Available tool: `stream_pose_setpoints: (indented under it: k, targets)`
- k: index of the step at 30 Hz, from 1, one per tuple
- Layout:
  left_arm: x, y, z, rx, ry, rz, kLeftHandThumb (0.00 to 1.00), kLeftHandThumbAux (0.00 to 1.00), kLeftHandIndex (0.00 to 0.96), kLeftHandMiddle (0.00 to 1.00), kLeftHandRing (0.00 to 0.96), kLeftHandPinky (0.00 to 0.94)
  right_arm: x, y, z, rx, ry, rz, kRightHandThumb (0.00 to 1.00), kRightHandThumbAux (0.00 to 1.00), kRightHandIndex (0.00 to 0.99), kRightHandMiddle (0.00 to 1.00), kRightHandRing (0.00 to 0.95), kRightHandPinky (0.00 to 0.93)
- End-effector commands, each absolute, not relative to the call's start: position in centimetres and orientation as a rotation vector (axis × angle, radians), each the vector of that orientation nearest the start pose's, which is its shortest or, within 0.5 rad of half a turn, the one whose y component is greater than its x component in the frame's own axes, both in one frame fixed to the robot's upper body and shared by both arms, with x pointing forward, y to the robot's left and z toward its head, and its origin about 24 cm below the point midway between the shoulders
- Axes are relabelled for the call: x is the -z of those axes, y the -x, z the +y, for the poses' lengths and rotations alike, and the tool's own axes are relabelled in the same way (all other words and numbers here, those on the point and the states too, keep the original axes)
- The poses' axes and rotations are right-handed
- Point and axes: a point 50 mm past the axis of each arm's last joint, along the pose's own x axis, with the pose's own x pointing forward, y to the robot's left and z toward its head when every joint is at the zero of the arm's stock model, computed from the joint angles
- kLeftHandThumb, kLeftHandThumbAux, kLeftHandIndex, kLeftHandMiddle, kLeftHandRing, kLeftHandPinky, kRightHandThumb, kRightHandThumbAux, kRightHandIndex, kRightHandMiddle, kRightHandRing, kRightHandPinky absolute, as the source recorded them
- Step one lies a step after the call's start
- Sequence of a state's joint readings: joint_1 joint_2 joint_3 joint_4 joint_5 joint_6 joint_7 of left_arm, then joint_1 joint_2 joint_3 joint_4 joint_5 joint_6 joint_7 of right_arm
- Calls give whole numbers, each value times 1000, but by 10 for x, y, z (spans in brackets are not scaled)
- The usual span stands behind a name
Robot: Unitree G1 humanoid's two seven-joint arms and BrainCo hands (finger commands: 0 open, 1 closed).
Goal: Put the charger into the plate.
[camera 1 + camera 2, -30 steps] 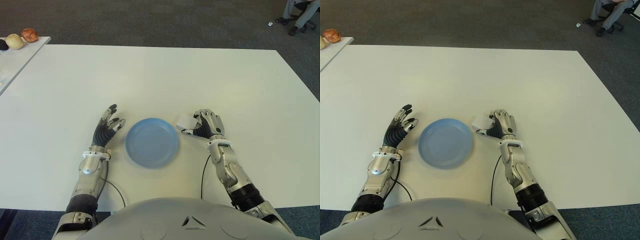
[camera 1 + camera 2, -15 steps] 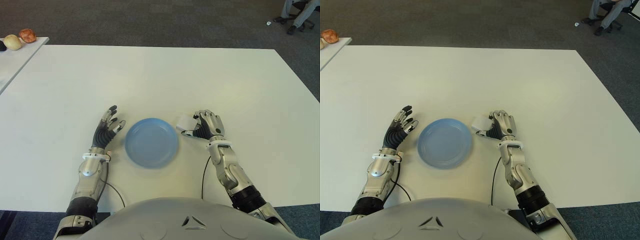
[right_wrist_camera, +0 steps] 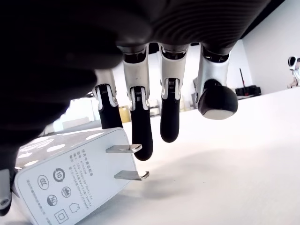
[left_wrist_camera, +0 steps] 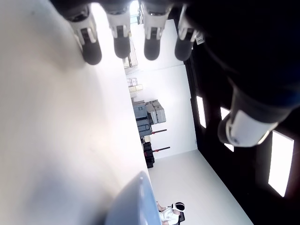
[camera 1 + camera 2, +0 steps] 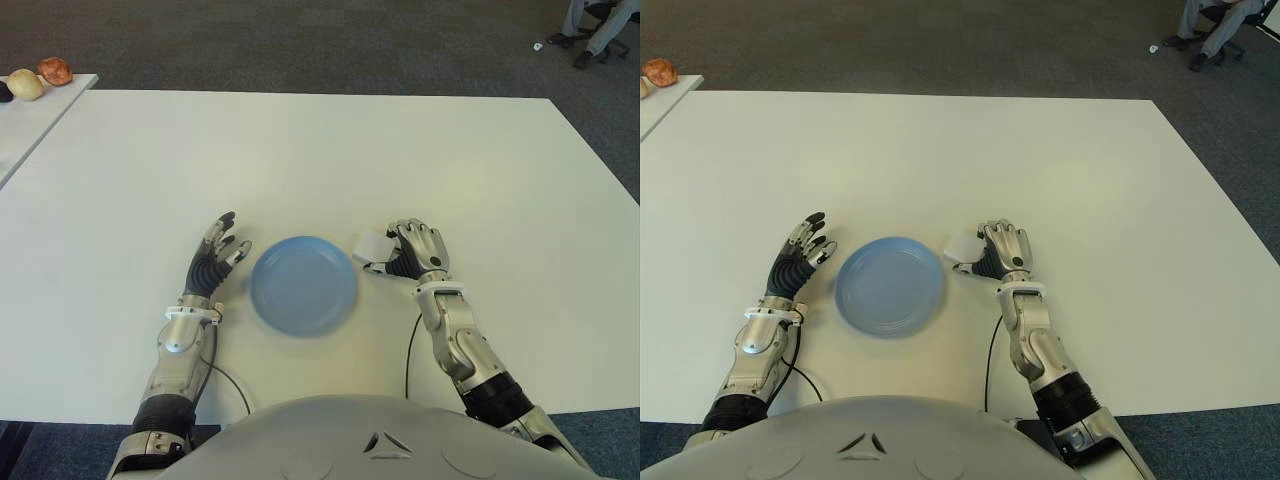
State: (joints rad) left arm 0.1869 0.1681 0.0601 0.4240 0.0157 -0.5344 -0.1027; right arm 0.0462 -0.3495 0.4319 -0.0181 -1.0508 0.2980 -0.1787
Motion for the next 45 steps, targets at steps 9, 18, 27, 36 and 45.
stream_pose_setpoints:
  k: [9,18,27,36,45]
  targets:
    - [56,-166,203,27,-156,209,0,574,108,93,81,85,-48,-230,-148,32,1355,-87,711,714,439,939,894,896]
    - [56,-166,202,21,-150,206,0,550,94,90,82,95,-79,-232,-146,89,1257,-80,718,713,439,921,890,883]
    - [58,-167,202,18,-140,213,0,530,98,94,83,92,-93,-234,-143,134,1208,-136,723,712,440,905,883,879]
    - [60,-168,201,24,-137,211,0,540,103,104,90,104,-110,-234,-137,161,1200,-223,725,711,441,891,877,878]
    - [61,-169,201,27,-147,225,0,548,93,94,88,106,-122,-234,-131,157,1203,-277,726,711,441,871,867,867]
